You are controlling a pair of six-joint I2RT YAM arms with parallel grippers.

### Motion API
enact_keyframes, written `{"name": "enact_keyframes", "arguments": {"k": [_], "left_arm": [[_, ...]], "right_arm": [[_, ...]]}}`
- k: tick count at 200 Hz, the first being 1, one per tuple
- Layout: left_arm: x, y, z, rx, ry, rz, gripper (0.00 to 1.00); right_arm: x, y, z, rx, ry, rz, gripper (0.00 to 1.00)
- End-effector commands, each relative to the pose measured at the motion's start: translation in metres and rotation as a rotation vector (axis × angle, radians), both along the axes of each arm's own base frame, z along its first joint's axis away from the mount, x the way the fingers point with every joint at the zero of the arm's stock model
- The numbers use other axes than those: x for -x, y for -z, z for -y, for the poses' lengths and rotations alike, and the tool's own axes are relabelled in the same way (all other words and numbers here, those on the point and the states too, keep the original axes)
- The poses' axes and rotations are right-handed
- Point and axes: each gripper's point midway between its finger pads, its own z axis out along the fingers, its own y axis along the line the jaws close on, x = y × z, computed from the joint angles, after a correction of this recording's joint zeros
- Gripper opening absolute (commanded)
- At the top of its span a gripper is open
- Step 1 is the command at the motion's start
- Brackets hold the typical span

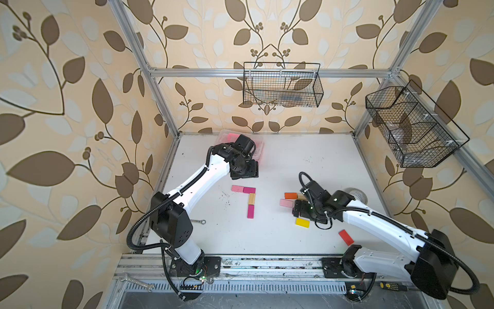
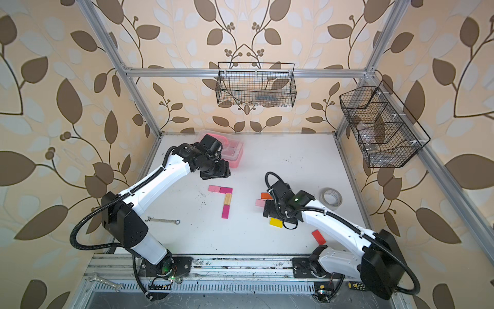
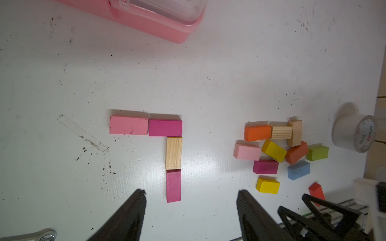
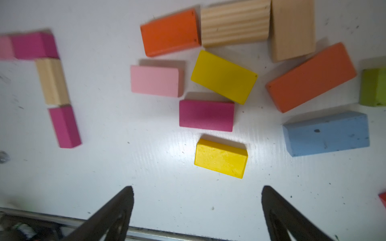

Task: Assemble the number 7 with building blocks
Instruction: Pick up the building block from the center of the board.

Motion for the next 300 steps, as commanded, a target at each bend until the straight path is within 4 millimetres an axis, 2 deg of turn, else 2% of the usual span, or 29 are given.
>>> {"name": "enact_keyframes", "arguments": {"k": [1, 16, 55, 92, 152, 181, 217, 240, 272, 300], "left_arm": [[0.004, -0.006, 0.013, 0.064, 0.034, -0.005, 0.73], [0.006, -0.004, 0.012, 0.067, 0.031, -0.005, 0.75], [0.012, -0.001, 0.007, 0.059, 0.025, -0.014, 0.86], [0.018, 0.004, 0.005, 0.055, 0.026, -0.03, 0.87], [0.018, 0.007, 0.008, 0.08, 0.014, -0.041, 0.89], [0.019, 0.007, 0.006, 0.081, 0.005, -0.035, 0.89], [0.021, 0.009, 0.004, 0.077, -0.002, -0.036, 0.89], [0.021, 0.01, 0.004, 0.075, -0.004, -0.034, 0.89], [0.022, 0.011, 0.002, 0.071, -0.006, -0.035, 0.89], [0.022, 0.008, -0.002, 0.067, -0.015, -0.02, 0.89]], "right_arm": [[0.007, 0.012, 0.006, 0.089, 0.05, -0.044, 1.0], [0.005, 0.016, 0.009, 0.124, 0.048, -0.055, 1.0], [0.006, 0.04, 0.004, 0.001, 0.081, -0.087, 1.0], [0.003, 0.05, 0.005, -0.057, 0.14, -0.08, 0.97], [0.004, 0.063, 0.009, 0.029, 0.118, -0.134, 0.91], [0.003, 0.066, 0.013, 0.043, 0.125, -0.14, 0.79], [0.001, 0.065, 0.01, 0.064, 0.102, -0.144, 0.7], [0.0, 0.064, 0.01, 0.079, 0.089, -0.147, 0.54], [0.0, 0.059, 0.009, 0.1, 0.058, -0.147, 0.53], [-0.01, 0.037, -0.002, 0.108, -0.018, -0.105, 0.52]]}}
